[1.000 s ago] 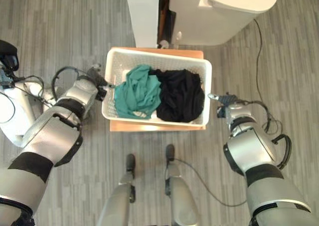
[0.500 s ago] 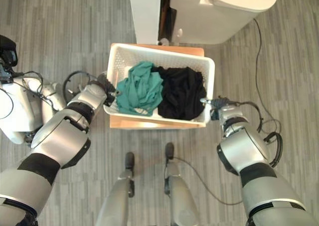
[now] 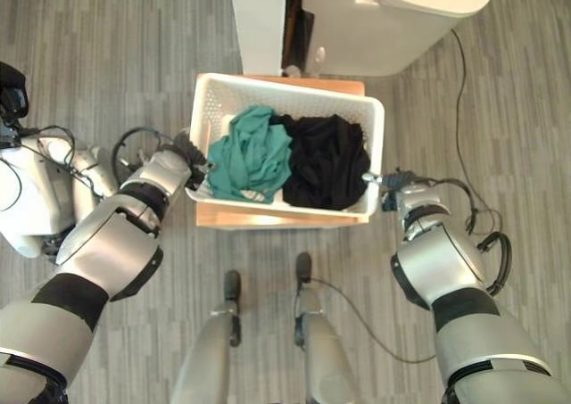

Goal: Grab the laundry basket,head to the washer,open it,put in the laundry and shut it.

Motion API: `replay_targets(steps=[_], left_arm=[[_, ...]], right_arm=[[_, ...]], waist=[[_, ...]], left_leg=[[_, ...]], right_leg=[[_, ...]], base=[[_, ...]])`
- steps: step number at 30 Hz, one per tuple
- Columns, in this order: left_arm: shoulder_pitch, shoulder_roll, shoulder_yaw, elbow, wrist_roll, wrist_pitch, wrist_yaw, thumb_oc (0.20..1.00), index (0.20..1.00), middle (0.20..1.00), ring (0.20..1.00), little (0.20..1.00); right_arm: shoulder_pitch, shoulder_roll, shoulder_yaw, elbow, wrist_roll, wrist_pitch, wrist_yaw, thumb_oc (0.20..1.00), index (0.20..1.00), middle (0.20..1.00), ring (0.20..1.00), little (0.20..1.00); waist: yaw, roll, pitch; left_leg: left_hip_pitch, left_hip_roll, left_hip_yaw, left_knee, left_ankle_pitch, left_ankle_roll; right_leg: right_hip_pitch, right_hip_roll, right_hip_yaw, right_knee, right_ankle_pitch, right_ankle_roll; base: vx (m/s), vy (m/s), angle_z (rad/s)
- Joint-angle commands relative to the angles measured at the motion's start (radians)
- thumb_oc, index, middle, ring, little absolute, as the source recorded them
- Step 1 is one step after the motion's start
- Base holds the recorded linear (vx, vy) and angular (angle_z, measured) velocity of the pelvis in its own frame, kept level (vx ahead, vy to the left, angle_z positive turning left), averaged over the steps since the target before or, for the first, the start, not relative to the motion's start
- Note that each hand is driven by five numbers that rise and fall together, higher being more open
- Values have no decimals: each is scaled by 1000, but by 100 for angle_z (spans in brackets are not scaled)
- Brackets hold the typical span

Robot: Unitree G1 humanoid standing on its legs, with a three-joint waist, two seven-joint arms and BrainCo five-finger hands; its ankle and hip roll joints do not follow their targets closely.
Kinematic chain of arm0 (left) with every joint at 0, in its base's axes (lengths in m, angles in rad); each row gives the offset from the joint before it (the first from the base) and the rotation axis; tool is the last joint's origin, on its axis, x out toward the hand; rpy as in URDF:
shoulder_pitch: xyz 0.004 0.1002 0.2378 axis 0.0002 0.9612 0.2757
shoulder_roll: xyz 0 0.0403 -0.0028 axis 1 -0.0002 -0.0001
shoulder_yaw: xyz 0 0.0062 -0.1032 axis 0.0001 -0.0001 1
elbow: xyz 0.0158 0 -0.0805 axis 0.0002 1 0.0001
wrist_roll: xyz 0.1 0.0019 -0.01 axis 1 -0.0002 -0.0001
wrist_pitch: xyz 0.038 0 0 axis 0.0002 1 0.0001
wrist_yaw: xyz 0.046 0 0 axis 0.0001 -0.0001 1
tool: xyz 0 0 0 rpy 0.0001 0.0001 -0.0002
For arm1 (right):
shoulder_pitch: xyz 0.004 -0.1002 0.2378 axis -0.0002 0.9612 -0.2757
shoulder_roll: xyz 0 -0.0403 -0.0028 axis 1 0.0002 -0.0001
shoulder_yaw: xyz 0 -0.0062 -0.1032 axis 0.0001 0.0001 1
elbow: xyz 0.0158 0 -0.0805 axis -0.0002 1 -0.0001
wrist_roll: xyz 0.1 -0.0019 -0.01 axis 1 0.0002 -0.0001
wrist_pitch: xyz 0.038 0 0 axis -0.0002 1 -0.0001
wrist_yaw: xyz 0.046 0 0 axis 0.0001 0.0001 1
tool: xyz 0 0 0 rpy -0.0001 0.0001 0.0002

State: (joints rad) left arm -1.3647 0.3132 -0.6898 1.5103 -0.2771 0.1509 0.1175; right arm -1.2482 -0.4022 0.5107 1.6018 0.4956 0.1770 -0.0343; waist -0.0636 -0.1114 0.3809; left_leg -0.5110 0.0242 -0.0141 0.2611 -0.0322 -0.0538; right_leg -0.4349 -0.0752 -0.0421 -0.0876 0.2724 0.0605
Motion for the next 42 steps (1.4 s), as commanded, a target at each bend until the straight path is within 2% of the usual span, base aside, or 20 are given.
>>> replay_targets(steps=[1, 4, 8, 17, 18, 19, 20, 21, 22, 24, 26, 27, 28, 35, 39, 42], left_arm=[[-192, 11, -19, 43, -18, -38, 27, 1000, 1000, 1000, 1000, 1000], [-209, -4, 9, 30, -40, -40, 29, 1000, 1000, 1000, 1000, 1000], [-228, -15, 9, 26, -46, -44, 30, 1000, 1000, 1000, 1000, 1000], [-251, -26, -3, 47, -39, -32, 14, 1000, 1000, 1000, 1000, 1000], [-251, -25, 0, 48, -41, -31, 12, 755, 755, 755, 755, 755], [-250, -25, -1, 51, -41, -29, 9, 642, 642, 642, 642, 642], [-248, -24, -2, 55, -39, -27, 7, 517, 517, 517, 517, 517], [-248, -24, -2, 55, -39, -27, 7, 250, 250, 250, 250, 250], [-245, -21, -11, 59, -32, -21, 3, 200, 200, 200, 200, 200], [-245, -18, -33, 63, 2, -21, -2, 200, 200, 200, 200, 200], [-228, -9, -103, 40, 94, -37, -7, 200, 200, 200, 200, 200], [-221, -8, -119, 39, 111, -40, -13, 200, 200, 200, 200, 200], [-205, -4, -130, 42, 126, -40, -11, 200, 200, 200, 200, 200], [-133, 57, -179, -17, 203, -66, 51, 200, 200, 200, 200, 200], [-23, 80, -186, -95, 244, -87, 78, 200, 200, 200, 200, 200], [145, 161, -154, -321, 274, -102, 96, 200, 200, 200, 200, 200]], right_arm=[[-122, -40, 67, 56, -56, 6, 5, 1000, 1000, 1000, 1000, 1000], [-131, -1, 115, 53, -153, 21, 26, 1000, 1000, 1000, 1000, 1000], [-149, 19, 143, 53, -196, 24, 34, 1000, 1000, 1000, 1000, 1000], [-160, 8, 167, 71, -241, 34, 52, 1000, 1000, 1000, 1000, 1000], [-158, 6, 165, 74, -241, 36, 54, 944, 944, 944, 944, 944], [-157, 4, 165, 76, -239, 38, 54, 944, 944, 944, 944, 944], [-156, 2, 162, 78, -234, 39, 55, 784, 784, 784, 784, 784], [-156, 2, 162, 78, -234, 39, 55, 627, 627, 627, 627, 627], [-150, 0, 159, 78, -227, 37, 55, 517, 517, 517, 517, 517], [-150, -2, 160, 77, -226, 34, 55, 200, 200, 200, 200, 200], [-150, -15, 160, 42, -192, 1, 33, 200, 200, 200, 200, 200], [-147, -20, 161, 31, -180, -9, 31, 228, 228, 228, 228, 228], [-148, -22, 162, 9, -159, -22, 24, 200, 200, 200, 200, 200], [-66, -51, 158, -132, -54, -75, -18, 200, 200, 200, 200, 200], [49, -124, 125, -295, -21, -105, -39, 200, 200, 200, 200, 200], [286, -279, 29, -661, -26, -120, -52, 200, 200, 200, 200, 200]], waist=[[26, 80, 123], [30, 79, 128], [32, 80, 127], [28, 77, 126], [27, 77, 127], [27, 76, 128], [27, 75, 128], [27, 75, 128], [25, 76, 129], [24, 76, 129], [18, 77, 129], [17, 79, 128], [15, 82, 127], [8, 88, 96], [11, 96, 58], [16, 102, 13]], left_leg=[[174, 34, -33, -348, 169, -12], [155, 32, -38, -348, 174, -13], [142, 32, -39, -348, 177, -14], [112, 25, -45, -348, 181, -13], [113, 26, -46, -348, 180, -13], [113, 26, -46, -348, 180, -13], [114, 26, -46, -348, 179, -13], [114, 26, -46, -348, 179, -13], [116, 26, -46, -348, 179, -13], [117, 26, -45, -348, 179, -13], [121, 28, -42, -348, 175, -12], [123, 28, -41, -348, 173, -12], [126, 29, -39, -348, 171, -12], [163, 36, -24, -348, 150, -13], [205, 45, -15, -348, 129, -16], [277, 57, -6, -348, 97, -17]], right_leg=[[58, -8, -25, 41, -105, 68], [44, -7, -27, 37, -100, 68], [32, -8, -28, 34, -95, 69], [9, -5, -29, 28, -91, 69], [10, -4, -29, 27, -92, 69], [10, -3, -29, 27, -92, 68], [11, -2, -29, 26, -92, 68], [11, -2, -29, 26, -92, 68], [12, -1, -29, 26, -93, 67], [12, -1, -29, 26, -94, 67], [11, -2, -23, 27, -92, 67], [12, -2, -22, 26, -93, 68], [14, -2, -20, 24, -94, 69], [45, -1, -8, 25, -109, 74], [80, -3, -6, 27, -125, 78], [141, -4, -15, 42, -157, 76]], base=[[0, 0, 0], [0, 0, 0], [0, 0, 0], [2, 0, 0], [0, 0, 0], [0, 0, 0], [0, 0, 0], [0, 0, 0], [0, 0, 0], [0, 0, 0], [-5, 38, -1], [-11, 38, -3], [-10, 36, -3], [0, 9, -6], [34, -22, -8], [106, -67, -12]])
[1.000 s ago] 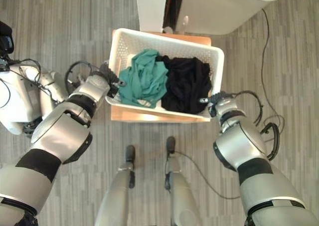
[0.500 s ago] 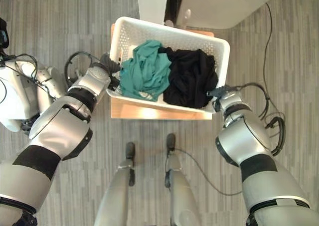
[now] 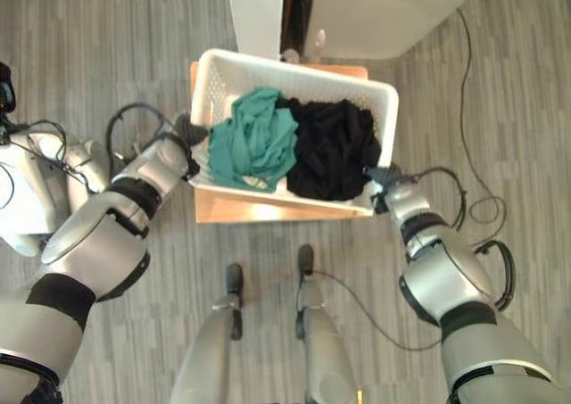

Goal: Grab the laundry basket,head to the washer,open it,put in the laundry and shut it.

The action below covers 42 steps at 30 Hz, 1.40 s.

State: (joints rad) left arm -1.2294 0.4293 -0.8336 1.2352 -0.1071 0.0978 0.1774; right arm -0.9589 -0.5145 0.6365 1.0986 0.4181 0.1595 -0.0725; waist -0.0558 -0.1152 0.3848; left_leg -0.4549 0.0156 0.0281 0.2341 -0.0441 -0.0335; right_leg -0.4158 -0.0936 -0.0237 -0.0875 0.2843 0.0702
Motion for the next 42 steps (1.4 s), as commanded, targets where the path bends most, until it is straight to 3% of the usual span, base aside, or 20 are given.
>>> replay_targets(steps=[1, 3, 7, 13, 22, 28, 31, 33, 35, 36, 38, 40, 41, 42], left_arm=[[72, 75, 1, -150, 126, -49, 34, 200, 200, 200, 200, 200], [194, 140, 42, -371, 154, -48, 4, 200, 200, 200, 200, 200], [408, 162, 137, -653, 174, -69, -66, 200, 200, 200, 200, 200], [645, 155, 241, -822, 82, -54, -154, 200, 200, 200, 200, 200], [681, 133, 260, -865, 61, -32, -167, 200, 200, 200, 200, 200], [670, 126, 263, -867, 70, -27, -165, 200, 200, 200, 200, 200], [656, 129, 265, -857, 88, -28, -158, 200, 200, 200, 200, 200], [641, 131, 265, -838, 105, -31, -146, 200, 200, 200, 200, 200], [623, 126, 260, -801, 133, -43, -127, 200, 200, 200, 200, 200], [622, 130, 271, -806, 141, -44, -131, 200, 200, 200, 200, 200], [640, 136, 291, -832, 138, -50, -128, 200, 200, 200, 200, 200], [673, 156, 317, -845, 145, -62, -124, 200, 200, 200, 200, 200], [684, 175, 329, -841, 157, -65, -126, 200, 200, 200, 200, 200], [683, 176, 329, -840, 157, -65, -125, 200, 200, 200, 200, 200]], right_arm=[[96, -210, -147, -278, 40, -104, -7, 200, 200, 200, 200, 200], [310, -282, -272, -501, 19, -106, 15, 200, 200, 200, 200, 200], [632, -363, -462, -697, -12, -111, 82, 200, 200, 200, 200, 200], [916, -362, -602, -813, -33, -52, 166, 200, 200, 200, 200, 200], [1035, -316, -645, -895, 16, -33, 195, 200, 200, 200, 200, 200], [1061, -320, -658, -908, 44, -41, 194, 200, 200, 200, 200, 200], [1033, -333, -651, -871, 40, -43, 184, 200, 200, 200, 200, 200], [991, -336, -646, -842, 40, -46, 167, 200, 200, 200, 200, 200], [930, -320, -610, -808, 34, -55, 155, 200, 200, 200, 200, 200], [916, -309, -603, -803, 18, -47, 162, 200, 200, 200, 200, 200], [915, -293, -616, -813, 0, -45, 157, 200, 200, 200, 200, 200], [889, -266, -601, -806, -24, -43, 163, 200, 200, 200, 200, 200], [869, -231, -589, -800, -36, -37, 169, 200, 200, 200, 200, 200], [868, -230, -588, -800, -36, -37, 169, 200, 200, 200, 200, 200]], waist=[[14, 107, -7], [19, 112, -37], [34, 119, -101], [49, 132, -201], [48, 136, -286], [46, 134, -287], [55, 131, -279], [58, 124, -247], [71, 116, -216], [64, 121, -215], [46, 124, -194], [64, 120, -175], [61, 122, -145], [63, 118, -146]], left_leg=[[250, 70, -46, -321, 99, -40], [309, 79, -46, -321, 78, -38], [402, 92, -62, -321, 64, -37], [480, 98, -90, -321, 44, -43], [496, 104, -128, -321, 53, -50], [488, 119, -152, -321, 69, -55], [455, 118, -206, -314, 73, -58], [409, 92, -258, -241, 57, -60], [389, 27, -385, -165, -11, -52], [403, 17, -407, -157, -44, -42], [410, -5, -373, -133, -70, -24], [434, -38, -283, -132, -109, 10], [436, -33, -186, -113, -123, 31], [433, -37, -183, -113, -119, 31]], right_leg=[[147, 15, -37, 48, -181, 66], [199, 15, -47, 63, -203, 62], [285, 10, -63, 75, -229, 56], [390, 7, -94, 54, -249, 56], [444, 16, -118, 36, -270, 41], [440, 36, -99, 23, -265, 33], [410, 40, -67, 0, -237, 40], [382, 24, -24, 0, -209, 50], [339, 13, 34, 2, -175, 62], [322, 11, 62, 2, -169, 74], [287, -6, 115, 11, -138, 103], [239, -27, 184, 31, -117, 138], [180, -28, 174, 105, -121, 157], [174, -31, 179, 107, -119, 158]], base=[[124, -69, -19], [156, -62, -5], [105, -50, 4], [70, -31, 15], [14, -43, 21], [-49, -37, 4], [-128, 9, -3], [-190, 112, -13], [-209, 153, -46], [-213, 277, -102], [-138, 356, -131], [-240, 394, -192], [-273, 271, -209], [-321, 199, -191]])
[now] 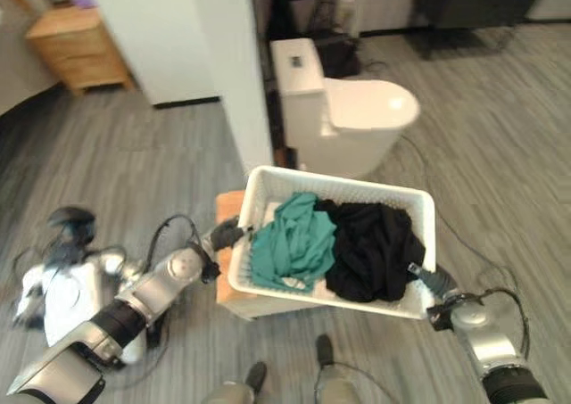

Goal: Grab the laundry basket,head to the washer,open it,put in the laundry and shut it.

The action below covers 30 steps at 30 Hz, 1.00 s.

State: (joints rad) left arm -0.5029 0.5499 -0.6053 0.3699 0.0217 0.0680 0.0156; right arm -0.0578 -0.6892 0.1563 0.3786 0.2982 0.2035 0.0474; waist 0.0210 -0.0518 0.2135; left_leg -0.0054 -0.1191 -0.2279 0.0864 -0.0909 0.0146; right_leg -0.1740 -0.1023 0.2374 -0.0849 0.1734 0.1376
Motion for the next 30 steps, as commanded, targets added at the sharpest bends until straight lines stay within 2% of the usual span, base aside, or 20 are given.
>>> replay_targets(steps=[1, 3, 5, 8, 10, 12, 14, 16, 17, 19, 20, 21, 22, 23, 24, 26, 28, 29, 30], left_arm=[[-42, 66, 101, 34, 43, -37, 39, 200, 200, 200, 200, 200], [-21, 87, 116, 28, 51, -31, 37, 200, 200, 200, 200, 200], [8, 103, 138, 22, 56, -30, 35, 200, 200, 200, 200, 200], [35, 136, 180, 19, 63, -25, 51, 200, 200, 200, 200, 200], [55, 147, 212, 10, 58, -25, 63, 200, 200, 200, 200, 200], [74, 155, 241, 11, 54, -30, 77, 200, 200, 200, 200, 200], [85, 152, 259, 14, 53, -29, 86, 200, 200, 200, 200, 200], [106, 140, 280, 20, 51, -33, 93, 200, 200, 200, 200, 200], [119, 135, 289, 18, 47, -34, 95, 200, 200, 200, 200, 200], [132, 118, 295, 31, 37, -40, 103, 200, 200, 200, 200, 200], [127, 109, 295, 33, 36, -43, 109, 200, 200, 200, 200, 200], [94, 88, 273, 48, 46, -43, 123, 200, 200, 200, 200, 200], [91, 87, 272, 49, 46, -43, 123, 200, 200, 200, 200, 200], [72, 79, 257, 57, 53, -40, 124, 200, 200, 200, 200, 200], [62, 72, 245, 58, 56, -38, 123, 200, 200, 200, 200, 200], [26, 53, 213, 78, 52, -33, 128, 200, 200, 200, 200, 200], [17, 45, 208, 78, 51, -31, 130, 200, 200, 200, 200, 200], [3, 34, 184, 102, 53, -25, 129, 200, 200, 200, 200, 200], [-4, 33, 179, 104, 54, -22, 127, 200, 200, 200, 200, 200]], right_arm=[[-41, -35, -100, -69, 75, -84, 43, 200, 200, 200, 200, 200], [-35, 2, -94, -60, 52, -89, 44, 200, 200, 200, 200, 200], [-40, 41, -79, -12, 33, -99, 37, 200, 200, 200, 200, 200], [-77, 90, -41, 37, 21, -103, 36, 200, 200, 200, 200, 200], [-102, 104, -15, 61, 14, -101, 35, 200, 200, 200, 200, 200], [-131, 117, 12, 78, 13, -101, 33, 200, 200, 200, 200, 200], [-144, 117, 22, 75, 9, -95, 36, 200, 200, 200, 200, 200], [-160, 122, 34, 67, 11, -95, 32, 200, 200, 200, 200, 200], [-159, 119, 35, 61, 14, -95, 34, 200, 200, 200, 200, 200], [-175, 116, 50, 59, 21, -103, 31, 200, 200, 200, 200, 200], [-184, 113, 54, 57, 28, -110, 28, 200, 200, 200, 200, 200], [-193, 95, 52, 48, 47, -116, 21, 200, 200, 200, 200, 200], [-194, 94, 51, 48, 47, -116, 22, 200, 200, 200, 200, 200], [-195, 83, 46, 46, 50, -121, 17, 200, 200, 200, 200, 200], [-201, 76, 43, 46, 55, -125, 12, 200, 200, 200, 200, 200], [-206, 60, 33, 59, 61, -135, -5, 200, 200, 200, 200, 200], [-207, 59, 32, 58, 64, -134, -8, 200, 200, 200, 200, 200], [-210, 65, 40, 57, 80, -142, -6, 200, 200, 200, 200, 200], [-205, 62, 37, 52, 82, -144, -7, 200, 200, 200, 200, 200]], waist=[[-2, 58, 35], [9, 69, 39], [21, 79, 31], [71, 83, 5], [111, 71, -17], [162, 43, -40], [183, 17, -51], [188, 0, -53], [185, -4, -55], [185, -5, -47], [192, -5, -34], [202, -3, -6], [199, -1, -7], [195, 1, -5], [193, 3, -3], [167, 7, 10], [164, 4, 13], [166, -1, 8], [162, -2, 10]], left_leg=[[-24, 102, 116, 42, -73, -9], [-40, 106, 168, 52, -57, 2], [-51, 118, 211, 38, -25, 20], [-65, 143, 277, 23, -4, 25], [-75, 153, 314, 23, -1, 24], [-106, 169, 362, 36, 11, 7], [-115, 192, 398, 27, 27, -12], [-131, 222, 404, 19, 62, -35], [-130, 231, 397, 2, 73, -41], [-127, 253, 355, -46, 129, -65], [-133, 251, 296, -61, 144, -78], [-154, 217, 94, -99, 166, -93], [-157, 217, 89, -101, 170, -93], [-164, 201, 7, -121, 174, -95], [-169, 190, -45, -136, 183, -99], [-189, 186, -51, -130, 218, -103], [-189, 188, -51, -133, 225, -106], [-167, 199, -63, -153, 234, -112], [-166, 204, -60, -153, 241, -114]], right_leg=[[-79, -34, -148, 152, -38, 73], [-49, -71, -297, 234, -104, 32], [-34, -86, -358, 389, -140, 9], [39, -141, -441, 445, -181, -5], [104, -183, -464, 422, -182, -7], [203, -217, -484, 332, -168, 10], [240, -204, -485, 228, -173, 24], [246, -164, -480, 149, -207, 32], [243, -146, -466, 132, -221, 30], [229, -106, -449, 115, -225, 17], [227, -88, -438, 102, -233, 12], [216, -40, -402, 93, -244, -24], [215, -39, -406, 92, -241, -25], [212, -13, -386, 82, -248, -42], [215, 10, -378, 73, -250, -53], [230, 47, -392, 71, -252, -72], [237, 58, -397, 66, -256, -75], [255, 89, -398, 70, -269, -91], [254, 99, -396, 76, -274, -98]], base=[[-217, 98, -148], [-293, 116, -158], [-297, 93, -107], [-205, -7, -83], [-196, -144, -85], [-206, -255, -135], [-164, -314, -92], [-174, -336, -96], [-148, -280, -49], [-149, -278, -19], [-251, -412, -22], [-204, -315, -31], [-162, -307, -11], [-59, -159, 6], [-71, -233, 18], [-59, -159, 27], [-19, -133, 59], [10, -211, 21], [26, -207, -3]])
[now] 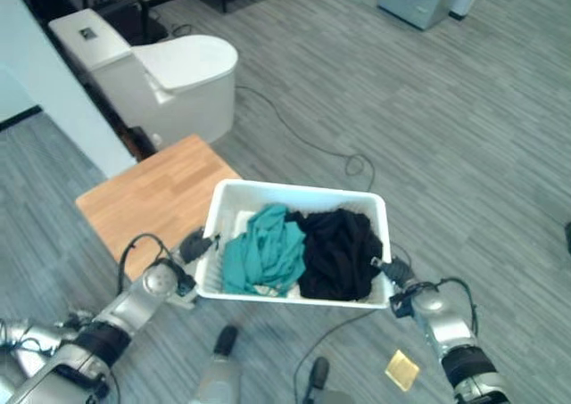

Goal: Grab the laundry basket,head to the washer,open it,put in the laundry and shut it.

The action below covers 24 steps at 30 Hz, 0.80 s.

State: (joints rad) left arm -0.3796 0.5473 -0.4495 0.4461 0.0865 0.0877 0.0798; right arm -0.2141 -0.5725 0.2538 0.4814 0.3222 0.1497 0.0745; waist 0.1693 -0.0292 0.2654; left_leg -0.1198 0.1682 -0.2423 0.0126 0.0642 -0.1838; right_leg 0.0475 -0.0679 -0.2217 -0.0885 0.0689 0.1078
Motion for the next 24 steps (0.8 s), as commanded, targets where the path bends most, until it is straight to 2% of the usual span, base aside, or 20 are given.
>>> replay_targets(steps=[1, 6, 7, 9, 10, 11, 12, 13, 14, 15, 17, 18, 19, 20, 22, 23, 24], left_arm=[[-131, 33, 21, 28, -10, -40, 60, 200, 200, 200, 200, 200], [-143, 11, 10, 38, -14, -37, 50, 200, 200, 200, 200, 200], [-153, -1, 3, 40, -12, -37, 44, 200, 200, 200, 200, 200], [-170, -9, -7, 55, -7, -33, 40, 200, 200, 200, 200, 200], [-183, -14, -18, 69, -5, -34, 39, 200, 200, 200, 200, 200], [-184, -15, -19, 71, -5, -35, 39, 200, 200, 200, 200, 200], [-188, -16, -25, 79, -1, -32, 41, 200, 200, 200, 200, 200], [-197, -13, -27, 101, 5, -33, 46, 200, 200, 200, 200, 200], [-219, 6, -45, 137, 18, -39, 52, 200, 200, 200, 200, 200], [-242, 16, -56, 141, 17, -38, 61, 200, 200, 200, 200, 200], [-258, 19, -62, 153, 8, -39, 68, 200, 200, 200, 200, 200], [-256, 30, -56, 153, -3, -38, 70, 200, 200, 200, 200, 200], [-262, 50, -60, 150, -14, -40, 81, 200, 200, 200, 200, 200], [-263, 67, -59, 137, -11, -38, 81, 200, 200, 200, 200, 200], [-247, 78, -47, 133, -6, -40, 88, 200, 200, 200, 200, 200], [-210, 75, -20, 134, -12, -37, 87, 200, 200, 200, 200, 200], [-181, 77, -2, 119, -19, -38, 86, 200, 200, 200, 200, 200]], right_arm=[[-43, -57, -65, -59, 60, -90, -33, 200, 200, 200, 200, 200], [-16, -60, -79, -46, 73, -91, -38, 200, 200, 200, 200, 200], [3, -67, -93, -47, 77, -89, -44, 200, 200, 200, 200, 200], [15, -72, -93, -53, 78, -84, -46, 200, 200, 200, 200, 200], [15, -74, -92, -46, 84, -84, -52, 200, 200, 200, 200, 200], [15, -74, -92, -46, 85, -85, -52, 200, 200, 200, 200, 200], [13, -72, -87, -34, 88, -78, -55, 200, 200, 200, 200, 200], [-5, -70, -74, -17, 86, -76, -53, 200, 200, 200, 200, 200], [-76, -60, -27, 32, 90, -86, -53, 200, 200, 200, 200, 200], [-110, -50, -8, 50, 92, -87, -57, 200, 200, 200, 200, 200], [-148, -36, 18, 74, 86, -89, -61, 200, 200, 200, 200, 200], [-183, -14, 38, 86, 86, -89, -62, 200, 200, 200, 200, 200], [-212, 39, 60, 113, 80, -91, -65, 200, 200, 200, 200, 200], [-211, 51, 57, 111, 78, -89, -59, 200, 200, 200, 200, 200], [-206, 78, 57, 94, 64, -92, -50, 200, 200, 200, 200, 200], [-209, 96, 61, 86, 59, -88, -46, 200, 200, 200, 200, 200], [-210, 105, 62, 86, 50, -84, -42, 200, 200, 200, 200, 200]], waist=[[10, -25, -40], [-4, -28, -31], [-20, -36, -15], [-40, -51, -5], [-54, -52, -13], [-53, -53, -14], [-55, -54, -23], [-44, -52, -37], [-5, -54, -57], [9, -54, -62], [23, -60, -67], [43, -62, -86], [76, -103, -103], [71, -119, -97], [62, -127, -82], [52, -111, -89], [37, -88, -90]], left_leg=[[-51, -81, -44, -81, 91, 83], [-60, -58, 1, -66, 84, 74], [-109, -48, 92, 66, 80, 78], [-142, -55, 194, 181, 31, 99], [-153, -55, 264, 201, 6, 116], [-156, -56, 267, 204, 3, 117], [-159, -70, 316, 195, -6, 127], [-168, -111, 324, 163, -4, 136], [-207, -205, 284, 112, 3, 143], [-234, -224, 285, 107, 16, 141], [-256, -234, 293, 115, 25, 142], [-215, -225, 280, 71, 28, 157], [-200, -271, 196, 109, 2, 199], [-169, -287, 189, 130, -32, 214], [-117, -288, 198, 161, -78, 239], [-80, -274, 194, 158, -100, 256], [-35, -257, 183, 144, -111, 269]], right_leg=[[35, 72, 64, 83, -172, -72], [54, 83, 44, 96, -186, -84], [58, 68, 28, 104, -178, -85], [61, 55, 6, 102, -170, -83], [67, 55, -9, 94, -173, -80], [66, 53, -7, 93, -173, -79], [78, 58, -7, 84, -179, -75], [85, 67, 4, 75, -180, -71], [110, 80, 29, 61, -193, -60], [124, 87, 38, 59, -202, -55], [139, 90, 48, 61, -217, -55], [151, 99, 75, 83, -241, -56], [162, 84, 95, 194, -250, -54], [144, 74, 99, 284, -210, -20], [62, 57, 130, 521, -49, 60], [14, 53, 141, 623, 6, 82], [-25, 61, 150, 723, 42, 87]], base=[[22, -113, 6], [27, -85, 13], [-39, -73, 8], [-21, -99, 12], [34, -46, 24], [119, -17, 42], [195, -6, 41], [446, -13, 29], [474, -8, 1], [371, -6, -25], [304, 8, -100], [789, 57, -113], [805, 83, -81], [749, 92, -62], [445, 100, -20], [477, 133, 29], [317, 103, 20]])
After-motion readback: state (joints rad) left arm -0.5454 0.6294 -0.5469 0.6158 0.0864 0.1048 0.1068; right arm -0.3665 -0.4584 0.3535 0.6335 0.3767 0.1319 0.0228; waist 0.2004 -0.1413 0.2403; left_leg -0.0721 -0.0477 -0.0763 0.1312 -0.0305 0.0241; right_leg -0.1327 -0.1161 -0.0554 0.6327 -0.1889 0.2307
